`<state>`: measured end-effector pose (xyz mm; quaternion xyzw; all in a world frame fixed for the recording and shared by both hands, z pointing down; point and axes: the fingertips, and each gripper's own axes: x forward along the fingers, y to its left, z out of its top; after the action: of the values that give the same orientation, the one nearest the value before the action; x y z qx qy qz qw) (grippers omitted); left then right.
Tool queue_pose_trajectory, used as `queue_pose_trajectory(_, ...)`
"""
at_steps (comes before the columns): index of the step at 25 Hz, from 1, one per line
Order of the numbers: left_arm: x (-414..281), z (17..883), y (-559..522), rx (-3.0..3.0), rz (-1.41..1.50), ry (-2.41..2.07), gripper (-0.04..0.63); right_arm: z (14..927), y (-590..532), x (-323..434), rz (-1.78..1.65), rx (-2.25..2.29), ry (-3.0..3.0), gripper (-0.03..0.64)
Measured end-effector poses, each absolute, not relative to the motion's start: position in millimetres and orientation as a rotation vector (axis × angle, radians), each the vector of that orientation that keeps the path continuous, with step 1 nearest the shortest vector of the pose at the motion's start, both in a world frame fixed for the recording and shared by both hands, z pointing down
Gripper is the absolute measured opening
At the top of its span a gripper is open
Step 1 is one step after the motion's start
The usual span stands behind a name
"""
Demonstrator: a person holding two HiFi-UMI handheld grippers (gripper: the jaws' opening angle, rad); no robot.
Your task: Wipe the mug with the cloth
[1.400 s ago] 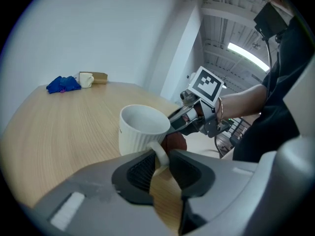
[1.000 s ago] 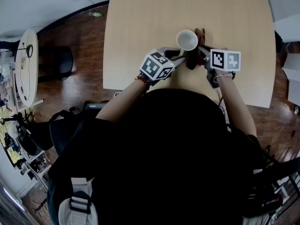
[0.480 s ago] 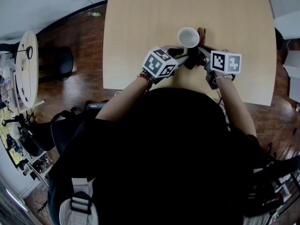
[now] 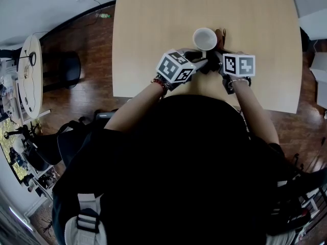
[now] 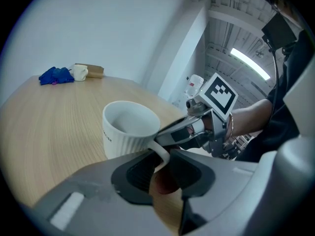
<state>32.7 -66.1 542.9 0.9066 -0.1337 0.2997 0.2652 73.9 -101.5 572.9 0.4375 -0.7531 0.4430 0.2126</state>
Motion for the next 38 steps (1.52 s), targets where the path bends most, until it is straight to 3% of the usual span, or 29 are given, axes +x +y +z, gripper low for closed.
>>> queue_pose_trajectory(14, 52, 540, -64, 2.42, 0.802, -0.31, 0.103, 514, -88, 79, 1.175, 1.157, -2.291, 0.049)
queue_pose_trajectory(38, 76, 543, -64, 2.328, 0.671, -0.329, 0.072, 579, -104, 88, 0.999, 1.088, -2.12, 0.049)
